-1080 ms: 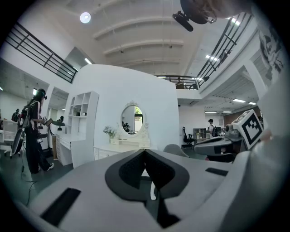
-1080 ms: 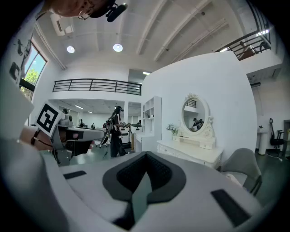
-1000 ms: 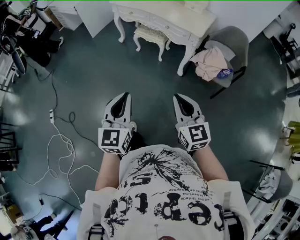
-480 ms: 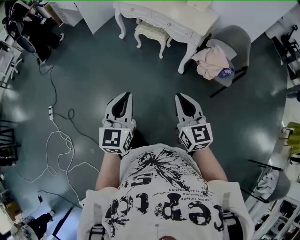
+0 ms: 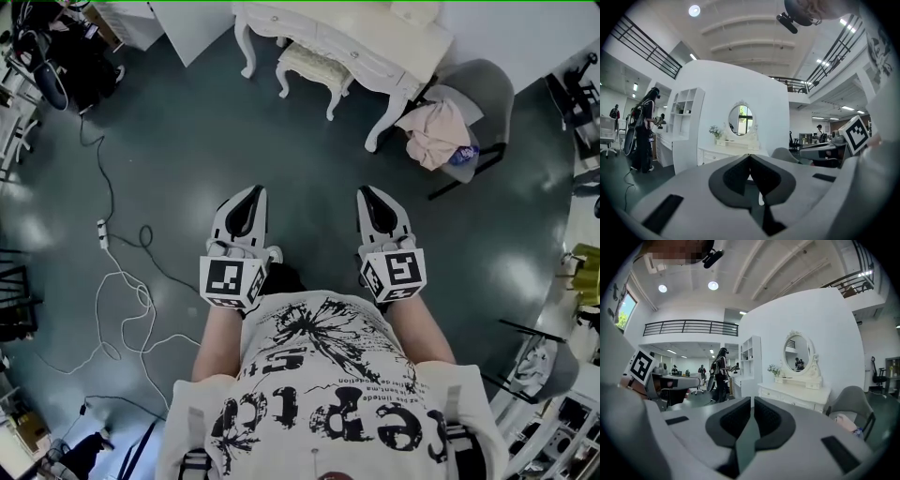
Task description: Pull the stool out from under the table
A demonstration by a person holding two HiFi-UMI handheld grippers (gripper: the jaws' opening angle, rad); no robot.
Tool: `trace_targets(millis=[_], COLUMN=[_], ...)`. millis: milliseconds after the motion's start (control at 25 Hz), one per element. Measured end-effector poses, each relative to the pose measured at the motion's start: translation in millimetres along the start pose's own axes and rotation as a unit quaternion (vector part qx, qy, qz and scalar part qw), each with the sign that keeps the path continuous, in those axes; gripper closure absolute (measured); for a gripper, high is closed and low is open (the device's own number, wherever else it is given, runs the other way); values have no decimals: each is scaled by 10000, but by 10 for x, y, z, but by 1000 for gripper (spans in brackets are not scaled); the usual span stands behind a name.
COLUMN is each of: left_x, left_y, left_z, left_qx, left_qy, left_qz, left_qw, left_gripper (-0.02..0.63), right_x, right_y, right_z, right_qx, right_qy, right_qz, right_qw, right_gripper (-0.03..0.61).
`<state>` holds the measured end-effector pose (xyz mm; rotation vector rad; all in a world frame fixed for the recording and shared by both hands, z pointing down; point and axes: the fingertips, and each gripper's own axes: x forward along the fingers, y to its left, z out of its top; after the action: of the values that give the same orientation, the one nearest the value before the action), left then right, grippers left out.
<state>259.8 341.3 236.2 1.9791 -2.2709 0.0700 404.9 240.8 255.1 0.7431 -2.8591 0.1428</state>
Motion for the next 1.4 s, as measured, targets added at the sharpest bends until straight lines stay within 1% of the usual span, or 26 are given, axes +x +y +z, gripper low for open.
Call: trace_targets(millis=[80,160,200,280,400,560,720,920,1080,1200,1280,1400], left_x=[118,224,278,378,543,825,1260,2098,2788,3264,3555,3950], left_y=[307,636,802,1096,1424,1688,1867,2060,2204,2360,2447,2551], left_z=[10,35,60,121,176,131,10,-31,101,156,132,65], left_qx=[-6,-40,-59,-90,-60,-87,-85,-3,217,297,284,318], left_qy=[45,82,93,115,161,282,470,636,744,786,851,944], left_qz=[-52,-92,-107,-171,-271,-337,-417,-550,-777,-833,-903,-1155], left_qw=[10000,9999,9999,9997,9995,9990,9980,9965,9940,9930,9919,9883], left_gripper=[597,597,597,597,597,597,597,597,597,597,597,597], right_x=[287,574,718,972,1274,1653,2107,2812,3351,3705,3905,4198], right_y=[38,110,148,205,223,140,-107,-612,-1022,-1289,-1454,-1665], right_z=[19,33,50,108,185,193,133,159,196,163,120,66], right_qx=[61,87,83,94,136,202,263,336,473,551,575,674], right_qy=[74,183,233,276,298,404,527,535,664,817,937,1062], right_qz=[-125,-216,-270,-417,-627,-718,-768,-786,-788,-788,-857,-1040], right_qw=[9999,9996,9993,9987,9975,9964,9953,9949,9936,9920,9902,9866], right_gripper=[551,450,428,405,379,365,364,365,362,350,346,344])
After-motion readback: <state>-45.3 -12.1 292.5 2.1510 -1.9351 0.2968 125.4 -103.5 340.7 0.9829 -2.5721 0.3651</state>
